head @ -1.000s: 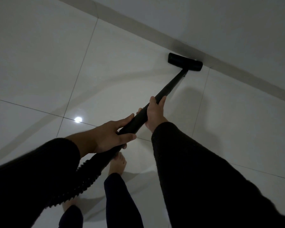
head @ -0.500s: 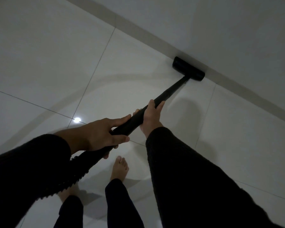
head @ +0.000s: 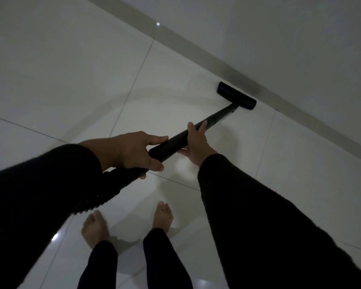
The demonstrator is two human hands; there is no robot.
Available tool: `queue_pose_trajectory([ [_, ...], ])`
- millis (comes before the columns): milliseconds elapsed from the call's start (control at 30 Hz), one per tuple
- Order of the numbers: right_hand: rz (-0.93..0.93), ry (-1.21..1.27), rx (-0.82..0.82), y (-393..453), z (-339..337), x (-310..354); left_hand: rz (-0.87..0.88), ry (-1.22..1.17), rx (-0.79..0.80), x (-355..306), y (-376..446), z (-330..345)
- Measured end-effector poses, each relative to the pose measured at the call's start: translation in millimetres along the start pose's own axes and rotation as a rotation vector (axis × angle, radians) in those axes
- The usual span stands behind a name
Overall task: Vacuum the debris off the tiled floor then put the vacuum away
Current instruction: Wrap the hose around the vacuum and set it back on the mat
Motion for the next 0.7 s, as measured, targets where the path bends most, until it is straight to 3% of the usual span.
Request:
queue_pose_trajectory([
  [133, -0.223, -0.571, 0.043, -12.6, 33.7, 19.7, 0.03, 0.336, -0.06, 10.0, -24.7, -44.0],
  [233, -0.664, -1.095, -0.068, -11.3, 67.6, 47.1, 0.065, 0.534, -0.205, 20.4, -45.0, -80.8],
  [333, -0.634, -1.222, -0.085, -2.7, 95.0, 64.1, -0.002, 0.697, -0.411, 36.4, -59.6, -114.6],
  [467, -0.899, -1.35, 0.171, 8.1, 148.9, 84.2, -0.053, 0.915, -0.635, 59.2, -64.2, -144.9],
  [600, -0.95, -1.322, 0.431, 24.1, 177.4, 92.8, 0.109, 0.811, -1.154, 78.5, -82.2, -163.7],
  [700, -1.003, -1.304, 0.589, 28.1, 198.1, 92.2, -0.009, 0.372, -1.505, 106.7, -102.2, -170.6],
])
Point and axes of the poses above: each hand's wrist, its own y-axis towards the middle knuckle, its own z-axis out of the palm, x = y × z, the point moved 7 cm from there along y, towards the middle knuckle, and after that the axes turned 11 degrees about -y, right-handed, at the moved point
